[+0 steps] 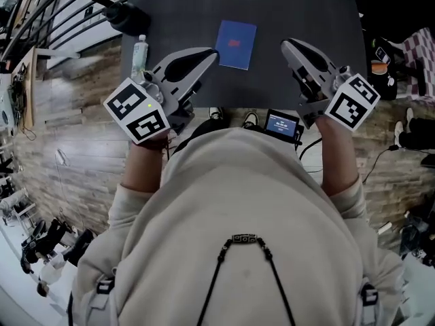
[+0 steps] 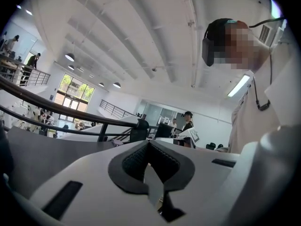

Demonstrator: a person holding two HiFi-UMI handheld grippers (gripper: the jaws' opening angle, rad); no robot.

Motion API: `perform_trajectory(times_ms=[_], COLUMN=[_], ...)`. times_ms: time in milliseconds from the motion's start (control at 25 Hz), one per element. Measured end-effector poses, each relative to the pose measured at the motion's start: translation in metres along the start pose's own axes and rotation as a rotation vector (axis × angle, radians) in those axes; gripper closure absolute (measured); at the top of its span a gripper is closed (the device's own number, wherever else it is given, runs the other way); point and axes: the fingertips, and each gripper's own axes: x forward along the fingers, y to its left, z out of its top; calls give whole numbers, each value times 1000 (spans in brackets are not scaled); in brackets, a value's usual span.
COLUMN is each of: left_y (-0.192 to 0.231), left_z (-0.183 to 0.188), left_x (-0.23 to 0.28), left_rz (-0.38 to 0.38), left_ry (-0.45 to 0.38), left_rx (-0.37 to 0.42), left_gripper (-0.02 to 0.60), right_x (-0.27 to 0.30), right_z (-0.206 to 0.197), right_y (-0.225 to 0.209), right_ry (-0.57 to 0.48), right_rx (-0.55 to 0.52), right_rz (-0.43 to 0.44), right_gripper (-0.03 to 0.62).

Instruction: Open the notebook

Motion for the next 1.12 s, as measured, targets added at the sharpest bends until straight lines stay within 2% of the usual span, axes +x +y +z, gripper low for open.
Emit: perform_trajectory(times_ms=[360, 560, 720, 920, 1120], left_y=[6, 22, 54, 75, 98], left_z=[18, 20, 18, -2, -3], left_x=[23, 26, 20, 19, 17], left_rz=[-171, -220, -238, -294, -305], left_ry=[-8, 9, 43, 71, 87], left_rx=[45, 73, 101, 62, 33], left_gripper=[581, 581, 581, 581, 581], right_x=[-20, -19, 16, 42, 63], right_z=[26, 32, 36, 24, 23], right_y=[7, 4, 0, 1, -1], right_ry=[-107, -131, -128, -107, -74], right_rx=[-30, -53, -50, -20, -20], right_rz=[-125, -200, -244, -297, -302], right_gripper=[577, 578, 577, 577, 578])
